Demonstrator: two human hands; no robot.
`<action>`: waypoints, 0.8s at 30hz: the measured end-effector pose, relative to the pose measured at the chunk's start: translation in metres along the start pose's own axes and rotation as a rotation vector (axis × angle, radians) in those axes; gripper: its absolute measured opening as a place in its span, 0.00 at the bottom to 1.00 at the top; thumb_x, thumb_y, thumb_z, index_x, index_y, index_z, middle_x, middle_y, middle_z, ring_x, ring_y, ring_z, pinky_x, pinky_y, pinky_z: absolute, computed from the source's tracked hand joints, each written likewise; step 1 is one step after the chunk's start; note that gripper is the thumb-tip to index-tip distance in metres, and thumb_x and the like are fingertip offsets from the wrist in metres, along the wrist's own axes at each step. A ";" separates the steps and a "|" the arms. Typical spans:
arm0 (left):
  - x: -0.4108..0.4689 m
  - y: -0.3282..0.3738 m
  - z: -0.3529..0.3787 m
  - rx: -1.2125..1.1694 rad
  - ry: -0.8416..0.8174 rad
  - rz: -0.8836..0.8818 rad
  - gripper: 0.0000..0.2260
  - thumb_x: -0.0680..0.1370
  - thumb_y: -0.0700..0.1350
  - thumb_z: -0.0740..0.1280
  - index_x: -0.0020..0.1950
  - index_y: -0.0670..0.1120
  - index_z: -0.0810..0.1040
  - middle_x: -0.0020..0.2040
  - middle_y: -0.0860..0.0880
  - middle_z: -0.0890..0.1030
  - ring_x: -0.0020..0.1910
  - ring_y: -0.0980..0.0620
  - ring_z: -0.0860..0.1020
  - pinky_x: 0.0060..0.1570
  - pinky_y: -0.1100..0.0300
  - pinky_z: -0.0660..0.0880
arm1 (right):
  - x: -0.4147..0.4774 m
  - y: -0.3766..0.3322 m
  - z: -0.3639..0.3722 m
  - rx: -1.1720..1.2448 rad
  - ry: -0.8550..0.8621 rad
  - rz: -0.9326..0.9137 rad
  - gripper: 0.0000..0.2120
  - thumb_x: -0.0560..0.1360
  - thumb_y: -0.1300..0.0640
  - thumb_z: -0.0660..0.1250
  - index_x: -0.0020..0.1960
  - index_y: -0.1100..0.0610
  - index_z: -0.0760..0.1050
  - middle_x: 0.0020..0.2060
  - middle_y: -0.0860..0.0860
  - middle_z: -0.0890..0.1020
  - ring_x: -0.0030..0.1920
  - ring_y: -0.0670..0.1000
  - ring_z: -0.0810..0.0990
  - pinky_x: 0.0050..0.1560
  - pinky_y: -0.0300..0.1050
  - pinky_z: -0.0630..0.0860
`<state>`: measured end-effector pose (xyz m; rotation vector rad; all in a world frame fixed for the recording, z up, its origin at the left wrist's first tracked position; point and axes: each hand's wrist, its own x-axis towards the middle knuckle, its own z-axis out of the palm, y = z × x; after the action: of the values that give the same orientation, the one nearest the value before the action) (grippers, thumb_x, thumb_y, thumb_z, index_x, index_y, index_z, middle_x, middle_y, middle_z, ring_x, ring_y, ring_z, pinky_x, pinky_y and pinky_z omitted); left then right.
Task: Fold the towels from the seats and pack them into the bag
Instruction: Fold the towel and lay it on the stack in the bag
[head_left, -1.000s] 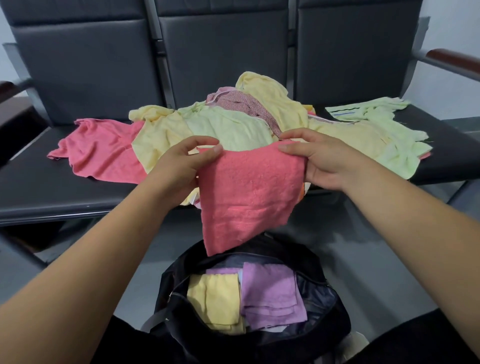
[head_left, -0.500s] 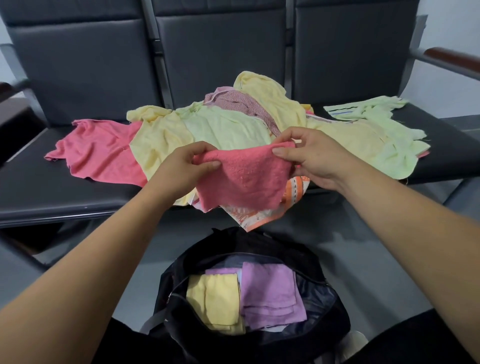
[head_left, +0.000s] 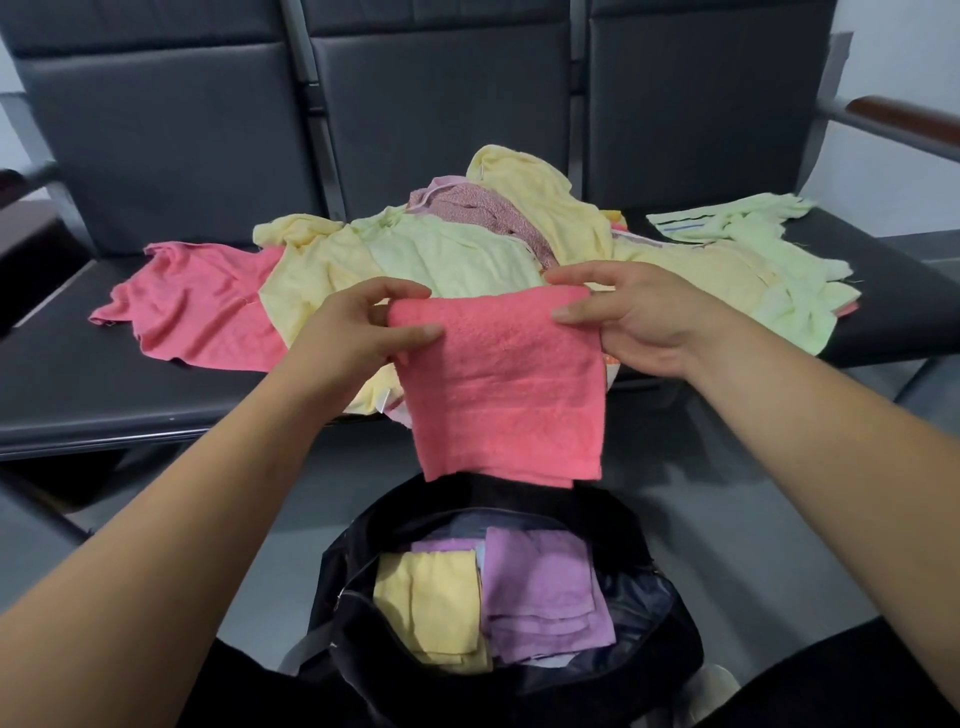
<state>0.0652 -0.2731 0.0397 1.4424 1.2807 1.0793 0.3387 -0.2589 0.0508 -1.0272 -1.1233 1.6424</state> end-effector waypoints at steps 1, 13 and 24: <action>0.000 0.000 -0.001 0.083 -0.007 0.030 0.14 0.68 0.42 0.80 0.50 0.54 0.85 0.45 0.47 0.86 0.47 0.47 0.83 0.55 0.50 0.79 | 0.001 0.002 0.000 -0.079 0.026 -0.015 0.20 0.72 0.76 0.68 0.62 0.64 0.78 0.55 0.62 0.81 0.51 0.54 0.85 0.49 0.43 0.83; 0.003 0.000 0.013 0.715 0.289 0.241 0.11 0.77 0.45 0.73 0.58 0.44 0.83 0.45 0.51 0.80 0.48 0.50 0.78 0.45 0.61 0.67 | 0.001 0.005 0.004 -0.978 0.299 -0.391 0.10 0.70 0.57 0.79 0.46 0.48 0.80 0.42 0.43 0.80 0.42 0.42 0.77 0.42 0.34 0.69; -0.007 -0.002 0.021 0.167 0.042 0.277 0.10 0.84 0.53 0.63 0.50 0.47 0.70 0.43 0.49 0.73 0.40 0.58 0.71 0.40 0.63 0.68 | 0.003 0.014 -0.008 -0.307 0.188 -0.275 0.08 0.77 0.65 0.72 0.46 0.52 0.79 0.43 0.55 0.83 0.43 0.52 0.83 0.43 0.48 0.80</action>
<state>0.0847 -0.2813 0.0333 1.7704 1.2493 1.2111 0.3424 -0.2573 0.0345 -1.1360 -1.3488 1.1555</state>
